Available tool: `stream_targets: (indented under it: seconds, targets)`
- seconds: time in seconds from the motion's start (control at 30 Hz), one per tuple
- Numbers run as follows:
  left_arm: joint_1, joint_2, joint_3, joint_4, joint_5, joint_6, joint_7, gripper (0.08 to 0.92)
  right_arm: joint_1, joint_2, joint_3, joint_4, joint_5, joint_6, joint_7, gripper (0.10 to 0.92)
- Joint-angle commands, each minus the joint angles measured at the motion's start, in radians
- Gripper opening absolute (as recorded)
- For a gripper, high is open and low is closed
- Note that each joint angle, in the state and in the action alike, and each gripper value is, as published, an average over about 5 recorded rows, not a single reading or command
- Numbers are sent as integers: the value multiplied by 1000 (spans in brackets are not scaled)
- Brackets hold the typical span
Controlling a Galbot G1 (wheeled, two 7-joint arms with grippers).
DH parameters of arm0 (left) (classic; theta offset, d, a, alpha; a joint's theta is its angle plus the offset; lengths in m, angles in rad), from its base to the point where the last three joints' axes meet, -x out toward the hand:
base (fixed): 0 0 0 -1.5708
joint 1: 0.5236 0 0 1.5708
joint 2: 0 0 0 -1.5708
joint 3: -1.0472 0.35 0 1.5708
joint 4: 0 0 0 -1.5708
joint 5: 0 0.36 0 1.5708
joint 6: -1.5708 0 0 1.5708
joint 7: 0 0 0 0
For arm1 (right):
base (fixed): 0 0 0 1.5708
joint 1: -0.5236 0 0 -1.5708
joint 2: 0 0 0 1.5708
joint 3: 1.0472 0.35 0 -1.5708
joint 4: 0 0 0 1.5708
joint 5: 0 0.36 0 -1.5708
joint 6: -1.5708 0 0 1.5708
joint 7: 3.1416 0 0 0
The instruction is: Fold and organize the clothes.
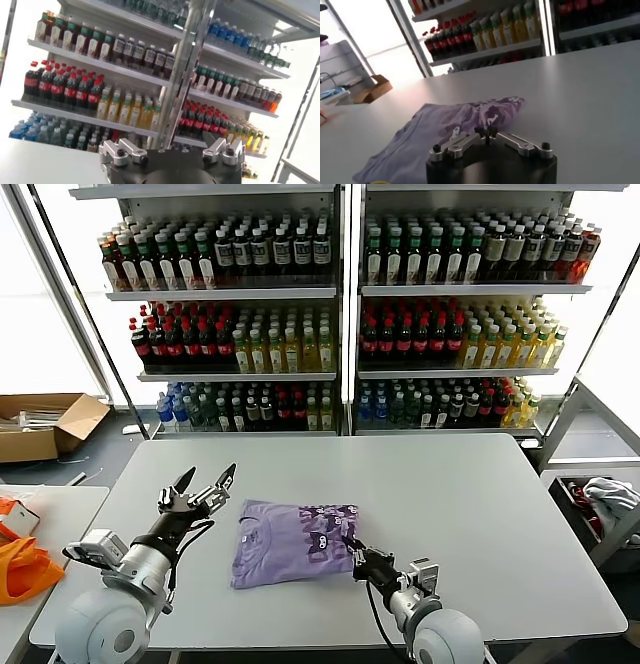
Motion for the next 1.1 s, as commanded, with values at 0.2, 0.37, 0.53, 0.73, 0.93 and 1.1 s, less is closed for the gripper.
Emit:
stream_targets:
  seconds: [0.2,0.37,0.53,0.73,0.93,1.1]
  targets:
    - [19,-13,3,4,-5,4,3,823,-25,-87,153,19,-145,-68,-32,116]
    - [19,-13,2,6,-6,6,4,823,-71,-77,197,21,-223,-40,-48,124]
    - [22,-16,2,6,-10,9,3,823,-97,-66,249,51,-284,43,-49,224]
    - [19,-10,0,-4,-16,9,4,822,-36,-47,223,91,-325,62,-15,389]
    - [20,-9,1,-6,-16,9,4,823,194,40,-52,-30,-302,69,28,562]
    - [37,-11,-1,-10,-11,8,5,822,355,121,-246,-218,-261,46,88,710]
